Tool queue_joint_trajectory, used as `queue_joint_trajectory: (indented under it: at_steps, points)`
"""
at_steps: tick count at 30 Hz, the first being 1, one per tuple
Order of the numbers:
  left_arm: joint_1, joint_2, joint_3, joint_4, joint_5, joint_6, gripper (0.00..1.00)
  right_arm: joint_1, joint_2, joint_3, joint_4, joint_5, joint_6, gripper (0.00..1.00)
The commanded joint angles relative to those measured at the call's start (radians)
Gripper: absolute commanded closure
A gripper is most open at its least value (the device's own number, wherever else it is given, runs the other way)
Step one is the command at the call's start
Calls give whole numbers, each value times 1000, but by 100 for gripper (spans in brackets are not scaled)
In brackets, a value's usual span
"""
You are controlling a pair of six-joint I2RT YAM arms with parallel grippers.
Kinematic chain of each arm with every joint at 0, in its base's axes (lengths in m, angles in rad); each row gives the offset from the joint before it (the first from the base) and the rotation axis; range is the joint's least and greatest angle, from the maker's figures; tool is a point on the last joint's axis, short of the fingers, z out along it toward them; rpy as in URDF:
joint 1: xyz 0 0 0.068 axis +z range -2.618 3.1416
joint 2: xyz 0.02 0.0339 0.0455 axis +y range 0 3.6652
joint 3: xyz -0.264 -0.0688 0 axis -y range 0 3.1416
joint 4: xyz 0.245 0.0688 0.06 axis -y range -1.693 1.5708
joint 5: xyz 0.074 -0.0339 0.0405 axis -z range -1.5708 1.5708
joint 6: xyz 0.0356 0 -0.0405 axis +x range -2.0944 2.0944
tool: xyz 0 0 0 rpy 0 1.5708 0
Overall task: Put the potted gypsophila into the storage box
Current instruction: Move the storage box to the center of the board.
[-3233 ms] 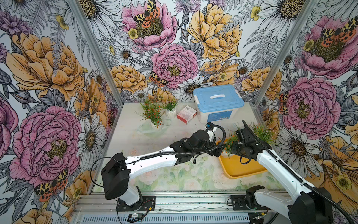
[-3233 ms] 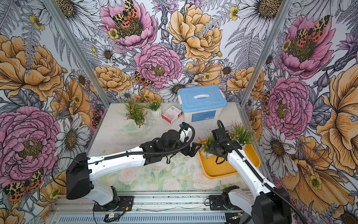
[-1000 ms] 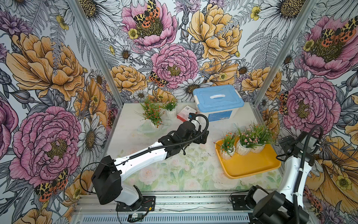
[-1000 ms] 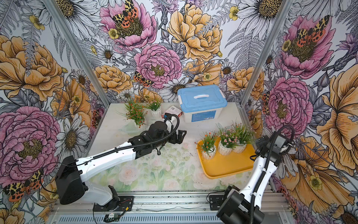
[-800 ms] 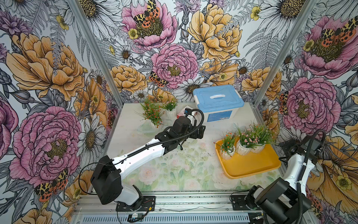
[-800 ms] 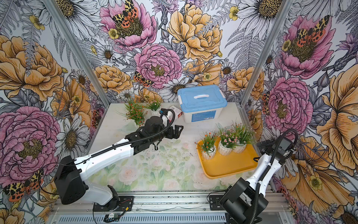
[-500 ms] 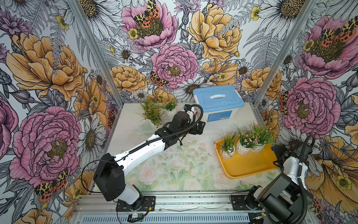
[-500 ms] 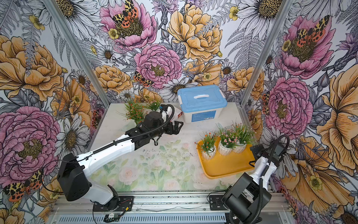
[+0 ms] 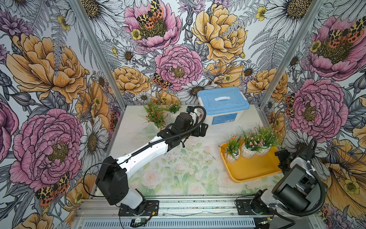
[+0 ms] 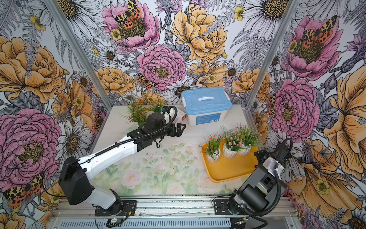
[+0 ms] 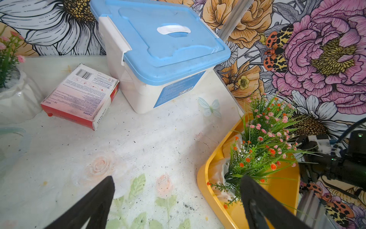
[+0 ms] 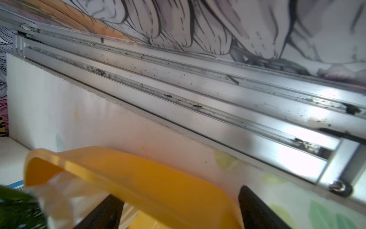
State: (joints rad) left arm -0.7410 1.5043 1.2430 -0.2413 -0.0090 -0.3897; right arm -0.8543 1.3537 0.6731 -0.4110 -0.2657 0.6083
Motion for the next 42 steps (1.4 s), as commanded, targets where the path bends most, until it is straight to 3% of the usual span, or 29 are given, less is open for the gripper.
queue_joint_trajectory:
  at_steps: [1, 10, 22, 26, 32, 42]
  points:
    - [9, -48, -20, -11, -3, 17, 1, 44, 29, -13, 14, -75, 17, 16]
    - [49, -116, -92, -13, -25, 5, 1, 290, -8, -30, 19, -16, 91, 22]
    - [139, -171, -152, -48, -39, -15, 1, 673, -222, -103, 20, 145, 395, 27]
    - [150, -163, -139, -79, -74, -20, 1, 785, -221, -54, 23, 166, 428, 28]
    - [168, -194, -132, -132, -167, -86, 1, 884, -219, 22, 12, 208, 458, 28]
    - [278, -354, -172, -349, -330, -240, 1, 896, -307, 27, -87, 334, 428, 24]
